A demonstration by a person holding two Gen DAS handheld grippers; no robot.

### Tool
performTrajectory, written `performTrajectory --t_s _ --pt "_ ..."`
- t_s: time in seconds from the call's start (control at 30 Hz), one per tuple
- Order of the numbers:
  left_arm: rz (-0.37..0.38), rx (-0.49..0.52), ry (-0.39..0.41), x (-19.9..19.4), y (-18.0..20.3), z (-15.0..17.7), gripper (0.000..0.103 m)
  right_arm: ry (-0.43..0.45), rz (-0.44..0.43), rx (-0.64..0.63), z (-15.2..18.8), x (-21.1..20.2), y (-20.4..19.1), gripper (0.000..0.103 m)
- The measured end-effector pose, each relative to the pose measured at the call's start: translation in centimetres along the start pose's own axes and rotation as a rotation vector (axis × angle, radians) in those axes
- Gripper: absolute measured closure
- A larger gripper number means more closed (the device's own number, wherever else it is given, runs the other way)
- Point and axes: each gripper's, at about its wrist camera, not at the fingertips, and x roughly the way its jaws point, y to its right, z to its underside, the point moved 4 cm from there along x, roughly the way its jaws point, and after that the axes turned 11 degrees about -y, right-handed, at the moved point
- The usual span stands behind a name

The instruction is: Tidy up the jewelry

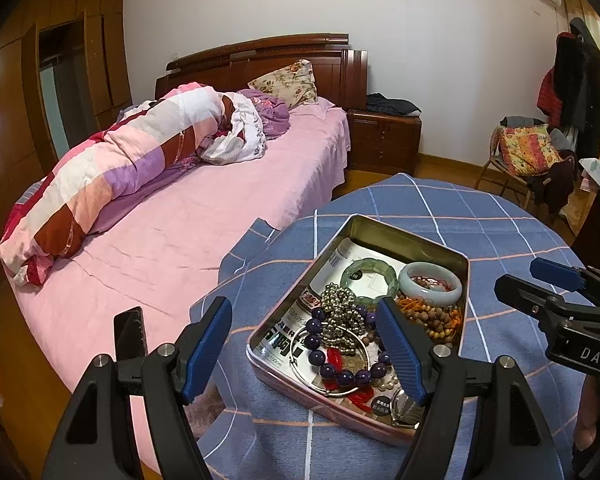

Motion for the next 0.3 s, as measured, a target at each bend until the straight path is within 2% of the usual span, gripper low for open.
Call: performTrajectory --t_s 0.3 --pt "-0.02 0.021 0.014 -0.14 0.29 0.1 0.029 0.002 0.003 0.004 0.25 0.18 0.05 0.025"
